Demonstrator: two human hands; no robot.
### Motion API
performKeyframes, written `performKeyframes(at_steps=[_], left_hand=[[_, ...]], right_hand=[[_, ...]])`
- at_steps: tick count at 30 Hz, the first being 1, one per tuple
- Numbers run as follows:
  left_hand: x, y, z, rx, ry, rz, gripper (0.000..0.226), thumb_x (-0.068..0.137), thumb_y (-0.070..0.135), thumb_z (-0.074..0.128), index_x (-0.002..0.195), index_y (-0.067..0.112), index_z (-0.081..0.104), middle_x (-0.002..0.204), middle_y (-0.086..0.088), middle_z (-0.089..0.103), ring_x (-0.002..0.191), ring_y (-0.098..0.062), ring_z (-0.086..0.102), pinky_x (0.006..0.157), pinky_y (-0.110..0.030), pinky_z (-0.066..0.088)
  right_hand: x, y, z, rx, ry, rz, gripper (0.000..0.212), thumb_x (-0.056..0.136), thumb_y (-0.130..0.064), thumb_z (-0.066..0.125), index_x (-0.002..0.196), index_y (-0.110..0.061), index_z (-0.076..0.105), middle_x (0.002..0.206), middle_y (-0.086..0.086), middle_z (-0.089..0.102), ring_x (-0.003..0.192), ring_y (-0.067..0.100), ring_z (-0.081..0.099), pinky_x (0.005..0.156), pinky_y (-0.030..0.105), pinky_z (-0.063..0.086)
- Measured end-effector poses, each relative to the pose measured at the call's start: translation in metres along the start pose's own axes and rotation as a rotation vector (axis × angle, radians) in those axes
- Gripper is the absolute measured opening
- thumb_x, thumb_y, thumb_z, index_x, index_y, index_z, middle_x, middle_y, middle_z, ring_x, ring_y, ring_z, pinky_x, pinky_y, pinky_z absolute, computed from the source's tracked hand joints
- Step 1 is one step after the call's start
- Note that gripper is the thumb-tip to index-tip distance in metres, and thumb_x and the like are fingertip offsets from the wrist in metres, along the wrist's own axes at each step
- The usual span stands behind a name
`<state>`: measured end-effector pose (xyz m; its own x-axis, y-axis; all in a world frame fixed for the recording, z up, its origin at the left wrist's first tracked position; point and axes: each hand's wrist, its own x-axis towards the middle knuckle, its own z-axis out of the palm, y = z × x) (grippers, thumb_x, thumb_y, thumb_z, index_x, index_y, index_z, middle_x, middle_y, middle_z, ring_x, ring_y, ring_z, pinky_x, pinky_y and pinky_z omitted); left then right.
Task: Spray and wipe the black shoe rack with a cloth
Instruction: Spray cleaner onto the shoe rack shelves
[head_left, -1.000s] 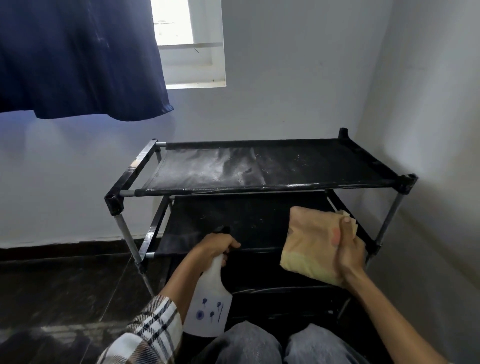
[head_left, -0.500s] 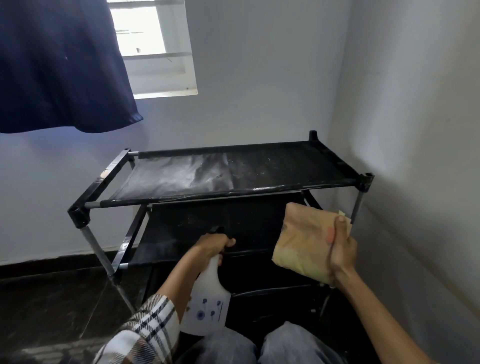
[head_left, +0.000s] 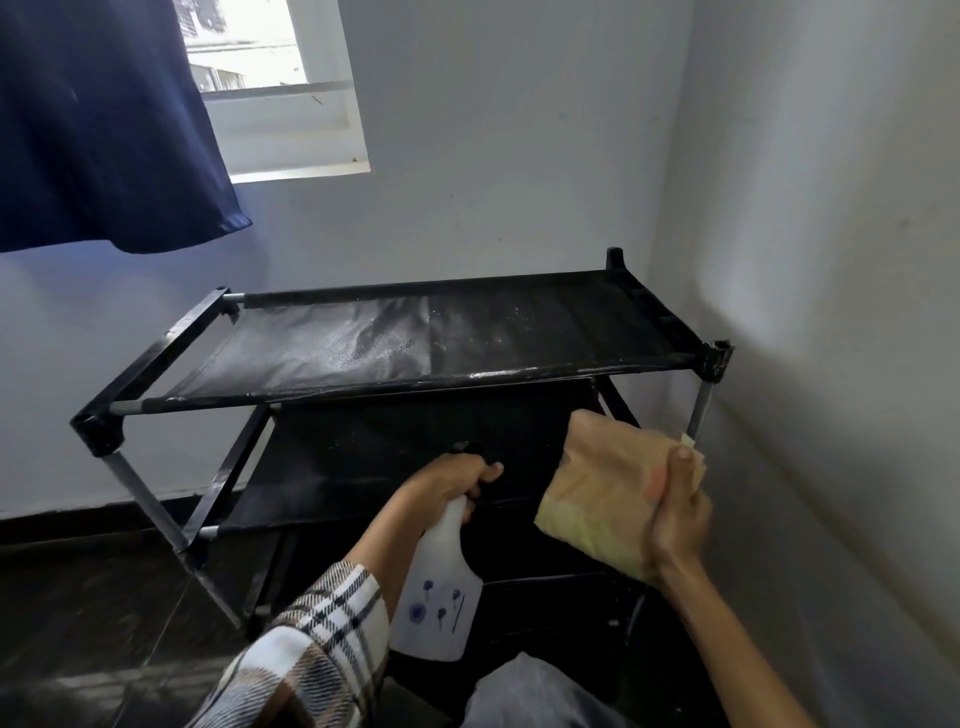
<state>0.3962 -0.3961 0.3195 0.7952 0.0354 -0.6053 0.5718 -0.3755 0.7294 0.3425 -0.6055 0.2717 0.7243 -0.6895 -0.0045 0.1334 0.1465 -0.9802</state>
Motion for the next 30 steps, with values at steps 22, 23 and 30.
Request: performKeyframes(at_steps=[22, 23, 30], left_hand=[[-0.027, -0.02, -0.012, 0.029, -0.208, 0.146, 0.021, 0.079, 0.039, 0.072, 0.072, 0.022, 0.061, 0.071, 0.007, 0.059, 0.07, -0.009, 0.052, 0.062, -0.025, 0.041], [-0.029, -0.028, -0.02, 0.029, -0.194, 0.152, 0.021, 0.078, 0.039, 0.073, 0.072, 0.023, 0.061, 0.072, 0.007, 0.059, 0.071, -0.009, 0.052, 0.063, -0.026, 0.041], [-0.042, -0.114, -0.082, -0.139, -0.01, 0.234, 0.017, 0.074, 0.026, 0.078, 0.082, 0.021, 0.063, 0.072, 0.007, 0.068, 0.077, -0.011, 0.064, 0.065, -0.031, 0.049]], right_hand=[[-0.025, 0.025, 0.02, -0.039, -0.14, -0.001, 0.036, 0.093, -0.055, 0.04, 0.08, -0.031, 0.064, 0.076, -0.016, 0.063, 0.068, -0.005, 0.061, 0.058, 0.015, 0.043], [-0.031, 0.025, 0.025, -0.042, -0.169, -0.003, 0.036, 0.093, -0.055, 0.039, 0.079, -0.032, 0.063, 0.074, -0.017, 0.063, 0.066, -0.005, 0.061, 0.054, 0.013, 0.043], [-0.079, 0.037, 0.055, -0.087, -0.409, -0.009, 0.041, 0.089, -0.056, 0.042, 0.076, -0.023, 0.064, 0.063, -0.013, 0.068, 0.06, -0.008, 0.063, 0.044, 0.006, 0.042]])
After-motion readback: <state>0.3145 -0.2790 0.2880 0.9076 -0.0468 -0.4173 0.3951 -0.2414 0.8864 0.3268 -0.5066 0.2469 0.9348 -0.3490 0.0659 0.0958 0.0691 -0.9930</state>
